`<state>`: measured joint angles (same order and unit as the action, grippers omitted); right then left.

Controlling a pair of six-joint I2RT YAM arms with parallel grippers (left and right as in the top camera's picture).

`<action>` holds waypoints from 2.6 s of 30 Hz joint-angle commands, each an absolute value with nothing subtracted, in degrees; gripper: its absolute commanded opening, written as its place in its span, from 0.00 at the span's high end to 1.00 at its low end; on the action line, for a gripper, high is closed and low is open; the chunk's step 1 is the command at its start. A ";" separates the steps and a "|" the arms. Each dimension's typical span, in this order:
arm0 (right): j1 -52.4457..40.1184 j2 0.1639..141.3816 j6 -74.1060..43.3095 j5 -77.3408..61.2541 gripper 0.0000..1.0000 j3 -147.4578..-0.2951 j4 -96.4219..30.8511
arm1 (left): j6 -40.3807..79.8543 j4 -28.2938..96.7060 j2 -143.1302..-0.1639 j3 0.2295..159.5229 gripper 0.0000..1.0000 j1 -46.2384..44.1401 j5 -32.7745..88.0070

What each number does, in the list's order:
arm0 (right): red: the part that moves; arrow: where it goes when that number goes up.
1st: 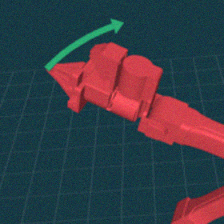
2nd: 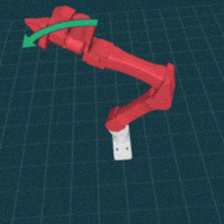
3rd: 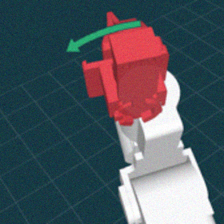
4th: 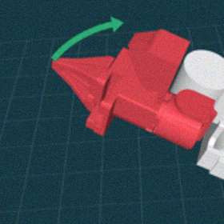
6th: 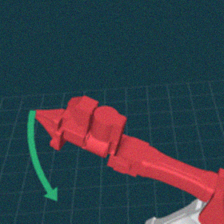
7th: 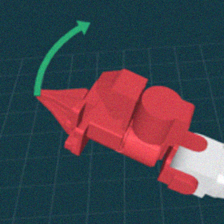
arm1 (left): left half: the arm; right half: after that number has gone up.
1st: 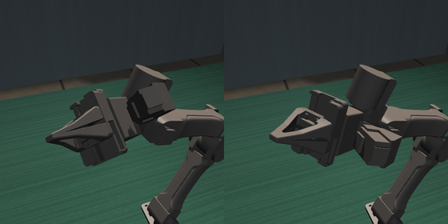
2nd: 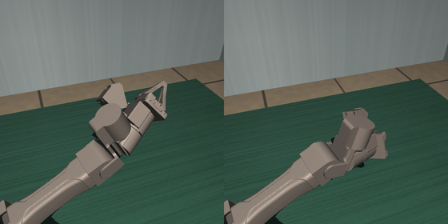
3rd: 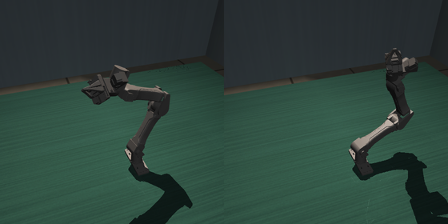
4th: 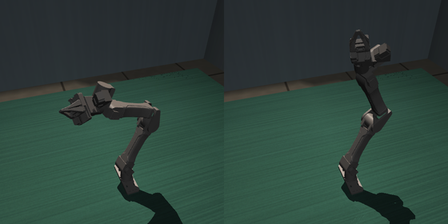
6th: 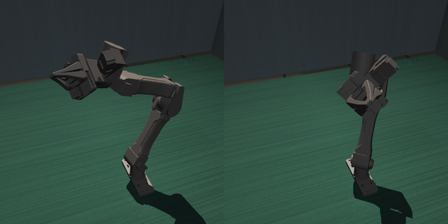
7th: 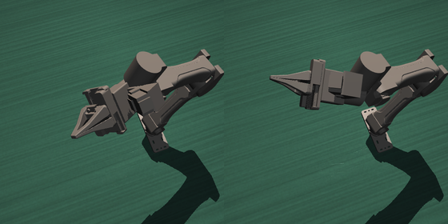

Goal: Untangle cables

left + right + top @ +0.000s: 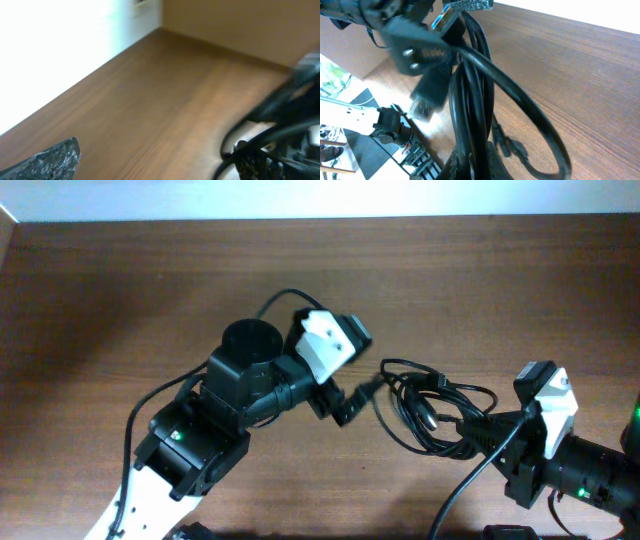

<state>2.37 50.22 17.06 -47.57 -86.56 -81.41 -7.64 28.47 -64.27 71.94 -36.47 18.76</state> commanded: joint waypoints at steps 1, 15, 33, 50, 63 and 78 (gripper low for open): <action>2.63 49.91 17.12 -51.18 0.96 -87.33 -81.19 | 0.08 29.63 -64.49 72.31 0.01 -36.07 4.45; 2.63 49.93 17.04 -50.39 0.96 -87.33 -78.02 | 3.86 41.67 -64.49 72.31 0.01 -36.10 12.64; 2.63 49.93 16.82 -47.40 0.96 -87.33 -76.18 | -12.82 45.43 -62.43 72.31 0.01 -36.10 40.84; 2.63 49.93 17.12 -58.37 0.96 -87.33 -76.14 | -12.75 34.70 -63.31 72.31 0.01 -36.10 48.64; 2.63 49.93 17.06 -58.74 0.96 -87.33 -74.06 | -9.04 34.85 -63.29 72.31 0.01 -36.10 52.99; 2.63 49.93 17.06 -66.26 0.96 -87.33 -71.13 | -7.14 36.01 -63.20 72.31 0.01 -36.10 58.28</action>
